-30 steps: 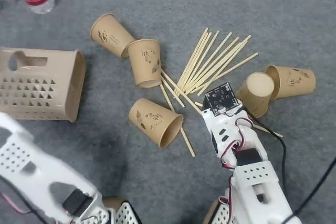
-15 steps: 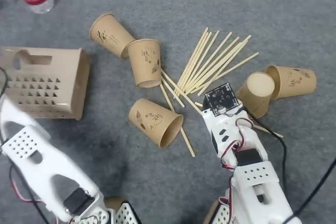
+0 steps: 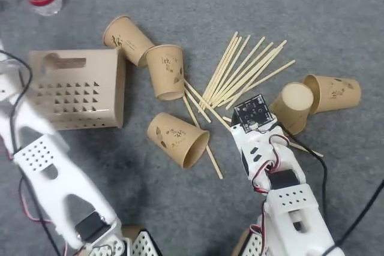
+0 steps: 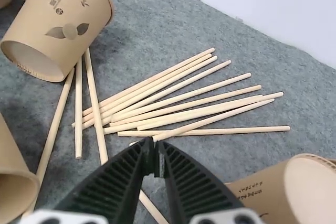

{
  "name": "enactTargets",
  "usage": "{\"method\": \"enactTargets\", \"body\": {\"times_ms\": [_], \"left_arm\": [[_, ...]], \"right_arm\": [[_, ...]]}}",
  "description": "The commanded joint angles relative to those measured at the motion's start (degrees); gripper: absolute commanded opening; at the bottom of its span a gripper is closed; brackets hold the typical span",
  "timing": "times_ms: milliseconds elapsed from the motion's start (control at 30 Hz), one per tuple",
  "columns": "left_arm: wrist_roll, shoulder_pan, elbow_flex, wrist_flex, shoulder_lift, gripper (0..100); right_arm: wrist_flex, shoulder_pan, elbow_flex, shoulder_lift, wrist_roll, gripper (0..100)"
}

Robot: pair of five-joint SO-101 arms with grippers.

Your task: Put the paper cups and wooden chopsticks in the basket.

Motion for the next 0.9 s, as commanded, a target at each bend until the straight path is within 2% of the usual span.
{"method": "enactTargets", "body": {"times_ms": [0, 133, 300, 467, 633, 767, 867], "left_arm": [[-0.35, 2.37, -1.10, 1.76, -5.98, 1], [0.09, 4.92, -1.10, 1.76, -6.42, 1], [3.96, 8.53, -1.10, 1.85, -6.77, 1], [4.04, 10.64, 2.33, 1.93, -6.77, 1], [4.04, 10.46, 3.74, 1.93, -8.00, 1], [3.96, 7.30, 3.82, 1.85, -13.36, 1], [3.60, 5.01, 3.91, 1.85, -16.53, 8]], "right_arm": [[-1.36, 0.40, -0.53, 0.04, -0.09, 0.9], [-1.36, 0.40, -0.53, 0.04, -0.09, 0.9], [-1.36, 0.48, -0.53, 0.04, -0.09, 0.9], [-1.36, 0.48, -0.53, 0.04, -0.09, 0.9], [-1.36, 0.48, -0.53, 0.04, -0.09, 0.9], [-1.36, 0.48, -0.53, 0.04, -0.09, 0.9], [-1.36, 0.48, -0.53, 0.04, -0.09, 0.9]]}}
